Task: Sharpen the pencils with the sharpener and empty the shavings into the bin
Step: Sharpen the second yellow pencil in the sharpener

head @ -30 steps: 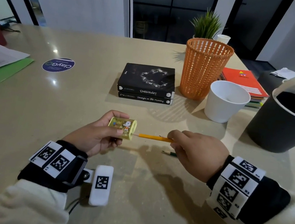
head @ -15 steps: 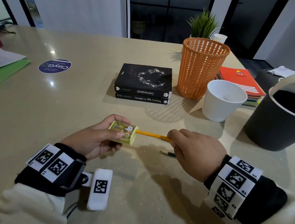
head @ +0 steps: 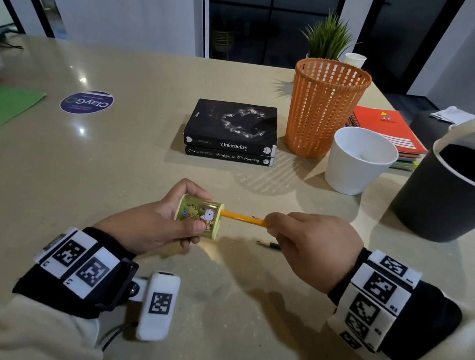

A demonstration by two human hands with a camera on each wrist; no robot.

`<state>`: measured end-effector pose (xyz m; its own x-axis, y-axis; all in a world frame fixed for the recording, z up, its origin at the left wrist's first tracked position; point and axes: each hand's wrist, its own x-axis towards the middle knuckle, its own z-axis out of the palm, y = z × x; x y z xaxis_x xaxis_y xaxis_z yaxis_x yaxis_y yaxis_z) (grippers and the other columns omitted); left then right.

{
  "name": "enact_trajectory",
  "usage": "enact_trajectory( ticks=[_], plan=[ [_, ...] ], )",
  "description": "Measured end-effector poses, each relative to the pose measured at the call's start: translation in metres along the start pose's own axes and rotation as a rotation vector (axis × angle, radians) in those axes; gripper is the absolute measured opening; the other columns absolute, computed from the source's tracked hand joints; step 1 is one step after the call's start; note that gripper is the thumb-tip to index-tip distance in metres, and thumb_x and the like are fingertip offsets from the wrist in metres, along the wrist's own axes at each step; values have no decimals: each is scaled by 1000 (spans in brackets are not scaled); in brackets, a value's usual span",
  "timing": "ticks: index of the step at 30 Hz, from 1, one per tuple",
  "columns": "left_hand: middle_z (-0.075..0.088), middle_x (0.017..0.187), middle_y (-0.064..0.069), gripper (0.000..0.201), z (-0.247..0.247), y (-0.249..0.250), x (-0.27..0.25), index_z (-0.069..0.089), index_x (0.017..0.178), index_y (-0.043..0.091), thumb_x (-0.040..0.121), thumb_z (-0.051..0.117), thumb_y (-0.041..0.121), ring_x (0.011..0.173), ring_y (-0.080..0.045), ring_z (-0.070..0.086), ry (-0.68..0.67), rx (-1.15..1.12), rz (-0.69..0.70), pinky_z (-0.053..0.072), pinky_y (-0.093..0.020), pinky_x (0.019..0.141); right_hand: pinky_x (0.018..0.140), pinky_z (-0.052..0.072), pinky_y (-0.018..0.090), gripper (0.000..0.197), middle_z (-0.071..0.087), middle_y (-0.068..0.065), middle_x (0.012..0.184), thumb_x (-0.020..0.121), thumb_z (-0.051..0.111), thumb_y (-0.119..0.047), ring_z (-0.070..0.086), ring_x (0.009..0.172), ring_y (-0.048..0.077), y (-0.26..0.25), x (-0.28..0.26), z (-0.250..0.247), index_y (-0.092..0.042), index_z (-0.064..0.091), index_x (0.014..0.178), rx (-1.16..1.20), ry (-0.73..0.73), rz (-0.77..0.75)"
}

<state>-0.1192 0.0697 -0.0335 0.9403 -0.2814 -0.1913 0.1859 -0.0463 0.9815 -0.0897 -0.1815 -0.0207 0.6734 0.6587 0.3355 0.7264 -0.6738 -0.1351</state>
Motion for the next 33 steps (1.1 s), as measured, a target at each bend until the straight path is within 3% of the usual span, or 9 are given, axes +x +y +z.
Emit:
enact_trajectory(
  ticks=[5, 8, 12, 16, 18, 23, 26, 28, 33],
  plan=[
    [59, 82, 2, 39, -3, 5, -8, 44, 103, 28, 71, 64, 16, 67, -6, 58, -17, 152, 36, 49, -18, 62, 42, 33, 20, 14, 65, -8, 60, 82, 51, -23, 57, 46, 22, 2, -1, 7, -25, 62, 89, 85, -35, 13],
    [64, 78, 8, 40, -3, 5, -6, 48, 98, 34, 67, 70, 22, 67, -6, 58, -12, 165, 49, 49, -20, 63, 41, 28, 22, 18, 61, -7, 59, 87, 45, -30, 55, 47, 24, 0, -1, 6, -20, 58, 97, 79, -55, 39],
    [63, 80, 3, 41, -3, 3, -2, 47, 102, 29, 69, 69, 20, 66, -7, 59, 1, 182, 15, 49, -23, 62, 38, 25, 22, 15, 43, -14, 57, 84, 58, -26, 39, 44, 16, -1, -1, 1, -14, 51, 89, 86, -49, 25],
    [61, 78, -1, 32, 0, 5, -1, 44, 102, 21, 82, 64, 7, 62, -7, 58, -12, 199, -7, 49, -21, 58, 34, 25, 20, 19, 55, -5, 55, 84, 46, -27, 43, 38, 20, 0, -1, 0, -13, 55, 75, 119, 30, -14],
    [65, 73, 3, 35, 0, 6, -4, 44, 102, 24, 77, 67, 15, 62, -6, 59, -5, 233, -1, 48, -22, 59, 34, 29, 22, 27, 54, -5, 53, 85, 39, -30, 44, 38, 21, 0, -2, 2, -13, 57, 74, 128, 37, -34],
    [66, 73, 6, 44, 3, 13, -10, 44, 102, 24, 68, 72, 24, 63, -4, 59, -3, 259, 19, 49, -21, 60, 39, 15, 14, 31, 54, -5, 47, 85, 37, -29, 42, 33, 21, 0, -3, 4, -16, 61, 72, 68, 44, -30],
    [62, 78, 2, 38, 3, 17, -11, 44, 102, 21, 76, 70, 12, 62, -4, 59, 1, 263, 23, 50, -20, 59, 36, 21, 18, 33, 54, -4, 46, 87, 34, -31, 42, 32, 22, 0, -3, 7, -16, 61, 74, 48, 44, -33],
    [61, 77, 0, 34, 5, 21, -11, 43, 101, 18, 80, 66, 3, 60, -4, 59, -4, 281, 21, 50, -19, 58, 35, 16, 16, 31, 53, -5, 46, 87, 34, -32, 41, 32, 20, -1, -3, 7, -17, 58, 77, 59, 30, -28],
    [60, 75, -1, 30, 8, 22, -10, 43, 101, 17, 84, 59, 0, 57, -4, 58, -14, 294, 9, 49, -19, 57, 34, 20, 14, 21, 41, -15, 54, 77, 57, -37, 37, 37, 8, -2, -2, 3, -19, 49, 82, 68, 15, -41]
  ],
)
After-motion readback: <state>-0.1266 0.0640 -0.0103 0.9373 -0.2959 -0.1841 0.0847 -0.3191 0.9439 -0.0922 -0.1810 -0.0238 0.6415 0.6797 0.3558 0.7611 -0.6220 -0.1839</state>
